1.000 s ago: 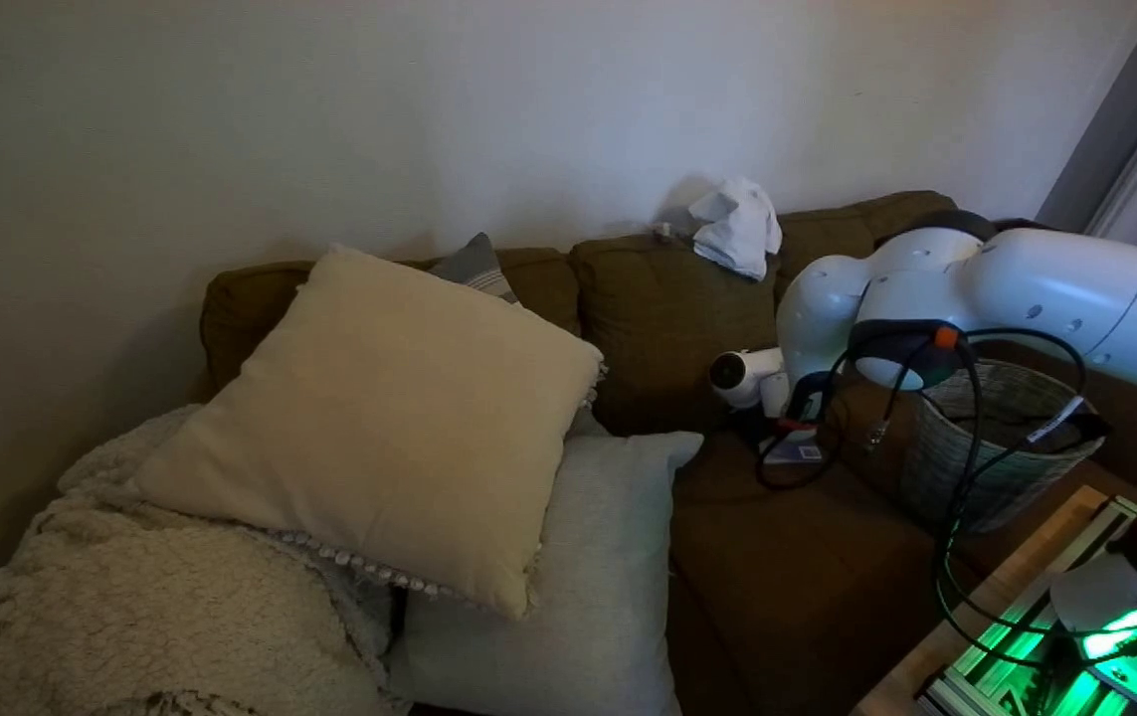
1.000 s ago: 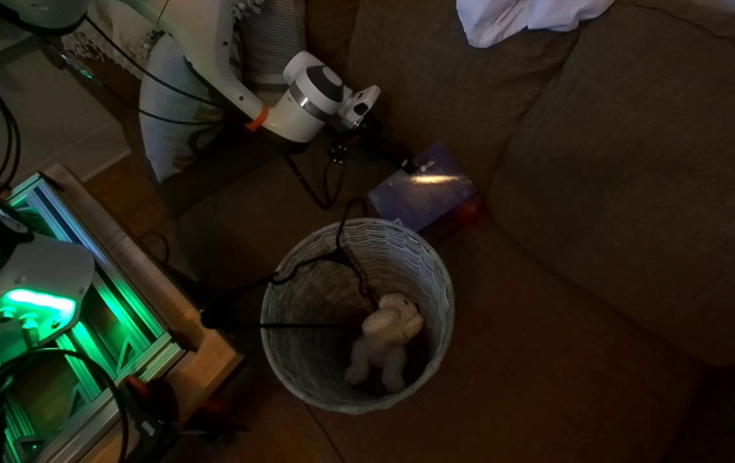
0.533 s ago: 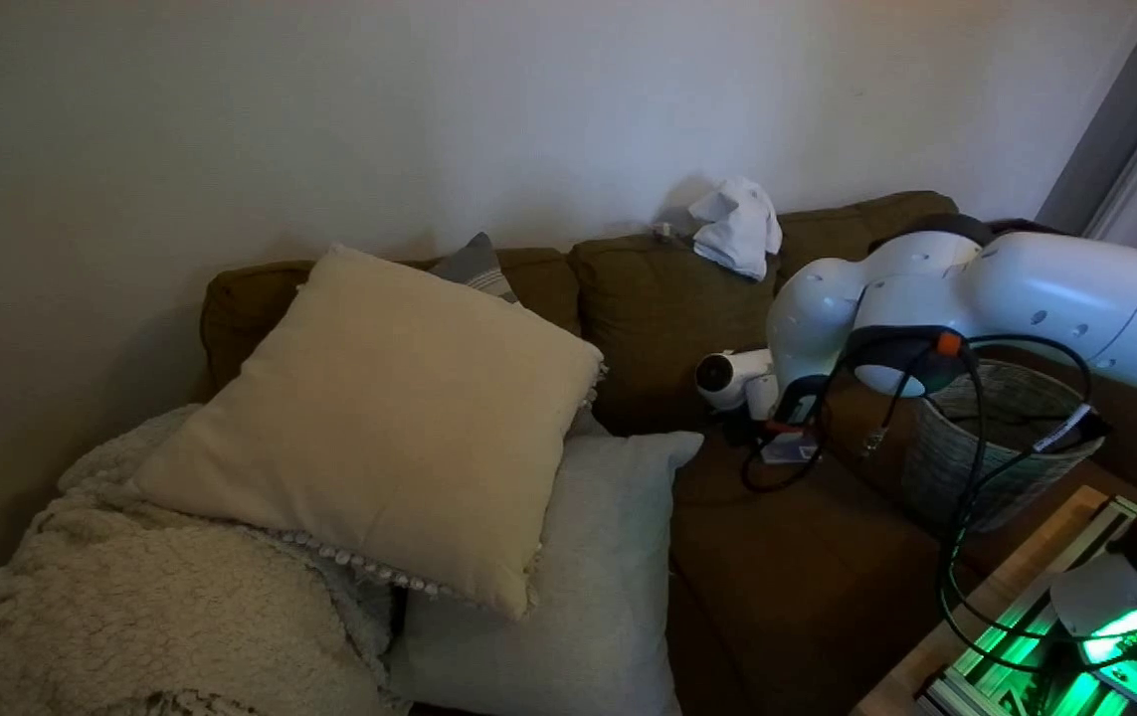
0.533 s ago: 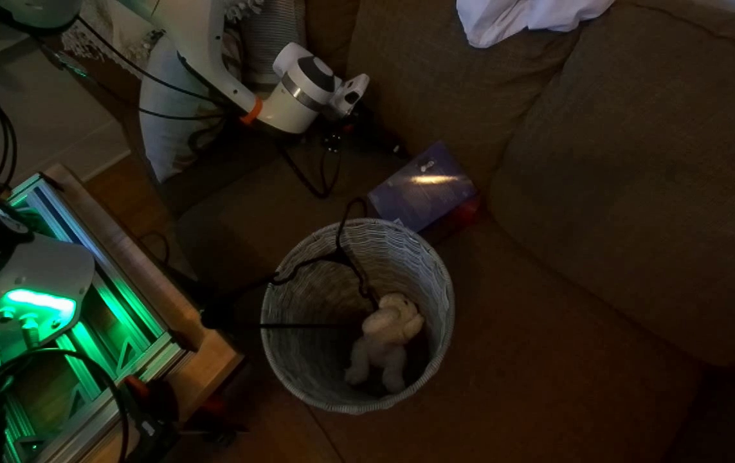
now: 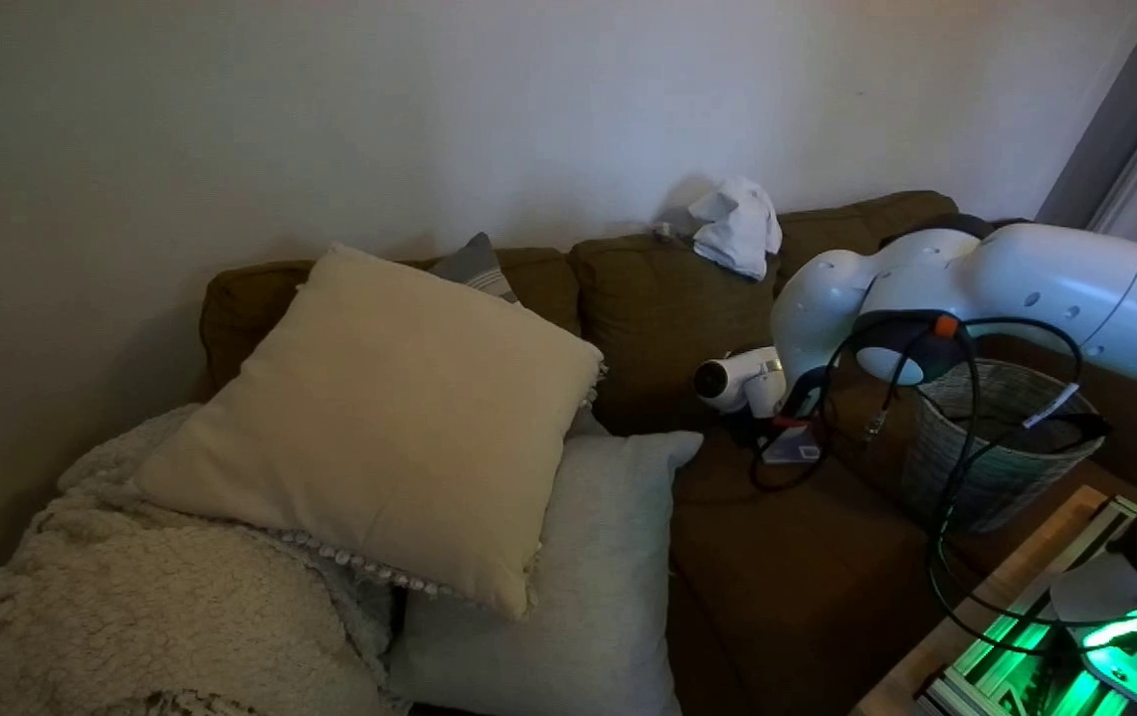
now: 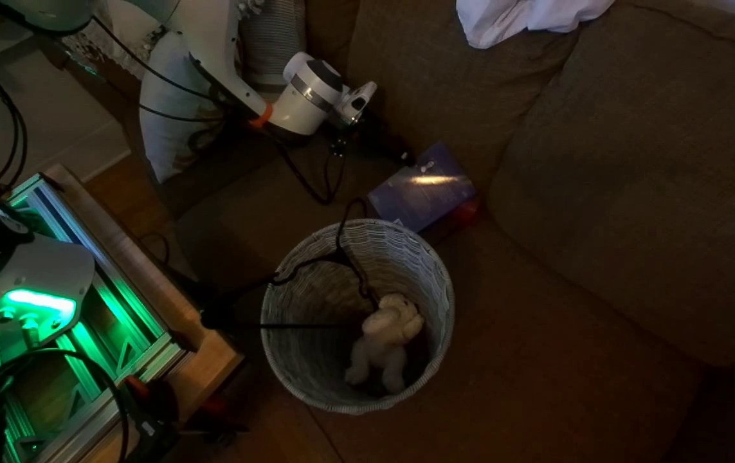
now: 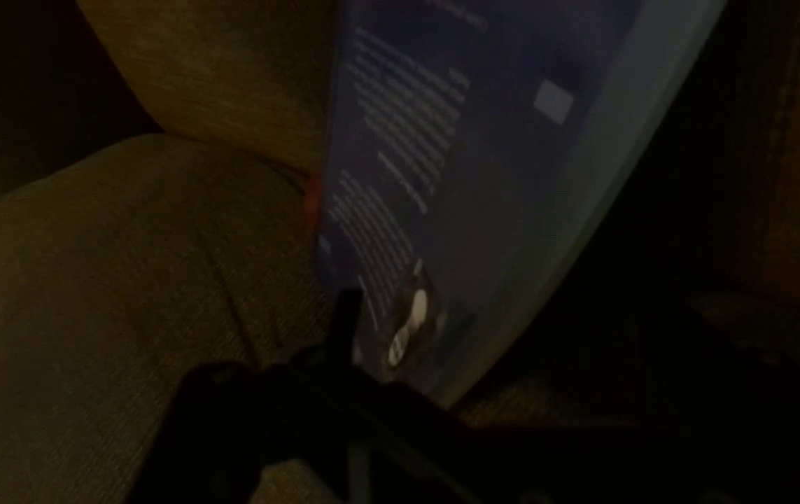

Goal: Put the book in the basket

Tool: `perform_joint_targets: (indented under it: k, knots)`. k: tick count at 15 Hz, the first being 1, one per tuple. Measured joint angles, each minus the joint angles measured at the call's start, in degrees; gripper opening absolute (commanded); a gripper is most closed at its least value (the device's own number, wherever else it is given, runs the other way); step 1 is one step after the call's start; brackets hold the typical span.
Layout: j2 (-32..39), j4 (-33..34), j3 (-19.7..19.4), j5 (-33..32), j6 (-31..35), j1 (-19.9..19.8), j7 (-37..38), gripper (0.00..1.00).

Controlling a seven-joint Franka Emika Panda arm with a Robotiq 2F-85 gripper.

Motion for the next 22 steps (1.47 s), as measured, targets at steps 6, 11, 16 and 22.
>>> perform_joint_targets:
  k: [6, 11, 16, 22]
  knots:
    - [0.04, 2.43, 6.70, -4.26, -6.02, -7.75, 0.20, 0.34]
    - [-0.06, 2.98, 6.25, -4.16, -6.04, -10.03, 1.01, 0.01]
    - [-3.31, -1.15, 2.91, -4.19, -5.35, -8.94, 5.96, 0.03]
    - [-14.11, -16.56, -4.64, -8.20, -3.33, -2.20, 19.31, 0.03]
